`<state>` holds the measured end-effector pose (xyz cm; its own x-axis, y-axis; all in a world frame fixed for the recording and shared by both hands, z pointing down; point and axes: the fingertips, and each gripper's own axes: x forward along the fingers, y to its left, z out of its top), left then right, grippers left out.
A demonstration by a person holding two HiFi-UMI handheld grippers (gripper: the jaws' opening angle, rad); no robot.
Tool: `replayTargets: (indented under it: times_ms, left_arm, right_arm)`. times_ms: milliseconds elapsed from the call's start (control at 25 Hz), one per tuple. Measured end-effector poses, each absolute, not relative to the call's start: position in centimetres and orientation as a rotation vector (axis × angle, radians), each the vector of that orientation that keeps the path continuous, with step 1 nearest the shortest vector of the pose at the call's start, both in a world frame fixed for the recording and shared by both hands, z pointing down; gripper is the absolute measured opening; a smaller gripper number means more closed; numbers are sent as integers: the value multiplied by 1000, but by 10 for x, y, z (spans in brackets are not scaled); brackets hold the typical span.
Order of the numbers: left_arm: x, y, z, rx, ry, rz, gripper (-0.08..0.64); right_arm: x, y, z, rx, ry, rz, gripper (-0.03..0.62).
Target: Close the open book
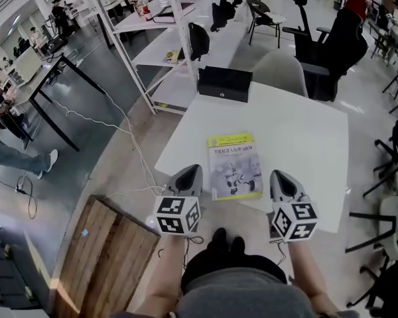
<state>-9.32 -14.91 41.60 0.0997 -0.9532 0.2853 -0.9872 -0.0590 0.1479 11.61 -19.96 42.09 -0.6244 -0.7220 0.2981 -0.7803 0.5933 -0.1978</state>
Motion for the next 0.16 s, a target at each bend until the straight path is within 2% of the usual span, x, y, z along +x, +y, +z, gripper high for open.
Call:
replayTargets:
  times_ms: [160]
  left_arm:
    - [-95, -149, 416, 2078, -1924, 153, 6]
  right_arm:
    - [114, -200, 420, 1249, -2637, 456, 3]
